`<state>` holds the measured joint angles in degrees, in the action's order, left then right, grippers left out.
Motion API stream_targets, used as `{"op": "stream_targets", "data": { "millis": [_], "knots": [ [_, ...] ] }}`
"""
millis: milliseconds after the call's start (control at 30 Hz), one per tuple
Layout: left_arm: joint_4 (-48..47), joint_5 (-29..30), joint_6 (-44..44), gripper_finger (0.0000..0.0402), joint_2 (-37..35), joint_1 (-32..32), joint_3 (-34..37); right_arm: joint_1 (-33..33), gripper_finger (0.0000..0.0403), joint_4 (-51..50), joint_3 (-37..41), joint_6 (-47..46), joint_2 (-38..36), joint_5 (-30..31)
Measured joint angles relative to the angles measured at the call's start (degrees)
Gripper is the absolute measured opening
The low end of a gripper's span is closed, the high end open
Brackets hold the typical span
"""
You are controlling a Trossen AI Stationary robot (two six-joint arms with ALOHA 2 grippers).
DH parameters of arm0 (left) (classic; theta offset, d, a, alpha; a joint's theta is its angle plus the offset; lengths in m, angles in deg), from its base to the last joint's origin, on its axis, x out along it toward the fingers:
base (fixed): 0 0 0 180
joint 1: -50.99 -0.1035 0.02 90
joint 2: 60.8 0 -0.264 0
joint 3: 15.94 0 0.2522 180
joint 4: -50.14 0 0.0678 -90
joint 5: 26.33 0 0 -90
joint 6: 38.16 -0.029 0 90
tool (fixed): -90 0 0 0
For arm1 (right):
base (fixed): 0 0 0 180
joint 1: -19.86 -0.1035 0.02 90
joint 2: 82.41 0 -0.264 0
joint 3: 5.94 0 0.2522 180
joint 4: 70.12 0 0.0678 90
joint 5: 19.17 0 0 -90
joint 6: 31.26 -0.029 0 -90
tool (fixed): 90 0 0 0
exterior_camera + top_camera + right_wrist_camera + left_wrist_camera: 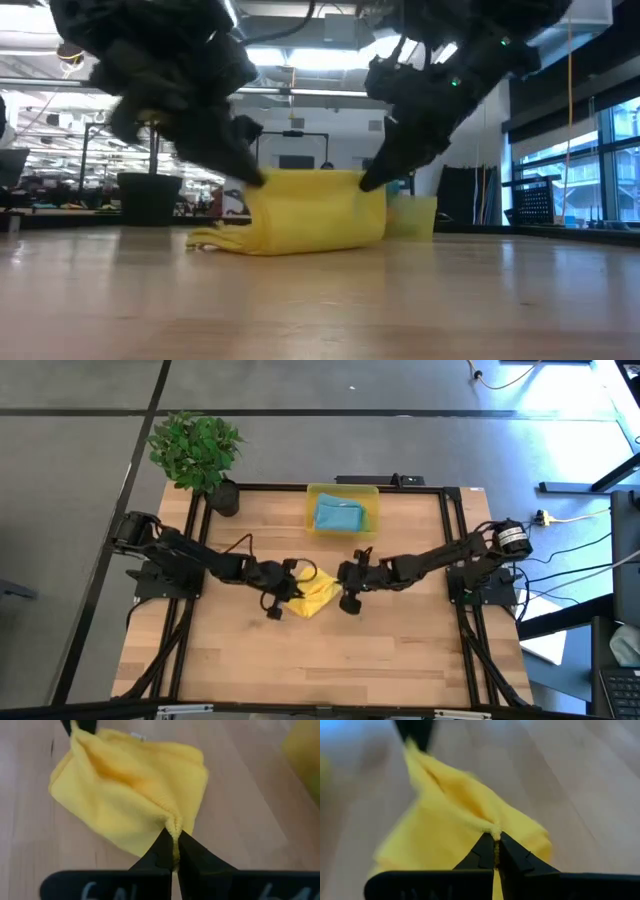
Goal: Fold microfiber towels
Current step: Fold the yellow microfiber cloth
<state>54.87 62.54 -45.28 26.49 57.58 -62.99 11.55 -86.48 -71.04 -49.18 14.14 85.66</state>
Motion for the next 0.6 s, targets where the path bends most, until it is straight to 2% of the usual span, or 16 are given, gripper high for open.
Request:
{"op": "stream_targets", "data": {
  "millis": [133, 233, 300, 400, 467, 600],
  "knots": [
    [-8.7, 2.1, 1.4, 0.0, 0.0, 4.0, -0.9, -0.8, 0.0006, 7.5, 4.4, -1.6, -0.7, -3.6],
    [-10.5, 5.3, 5.9, 0.0, -0.1, 8.6, -0.3, -3.1, 0.0006, 13.6, 10.4, -5.6, -0.8, -3.8],
    [-13.7, 3.6, 8.1, 0.0001, 0.0, 12.5, 1.2, -5.1, 0.0006, 19.1, 16.3, -9.0, -0.9, -2.6],
    [-11.7, 5.3, 11.8, 0.0001, 0.0, 17.1, 1.0, -10.1, 0.0006, 36.3, 21.7, -13.7, 0.2, -1.5],
    [-11.2, 7.6, 14.4, 0.0001, 0.0, 20.1, 0.9, -14.5, 0.0006, 43.6, 21.4, -14.7, 1.5, 0.1],
    [-10.5, 11.2, 16.1, 0.0001, 0.1, 24.5, 1.0, -20.6, 0.0006, 37.8, 12.4, -12.2, 5.4, 2.1]
  ]
}}
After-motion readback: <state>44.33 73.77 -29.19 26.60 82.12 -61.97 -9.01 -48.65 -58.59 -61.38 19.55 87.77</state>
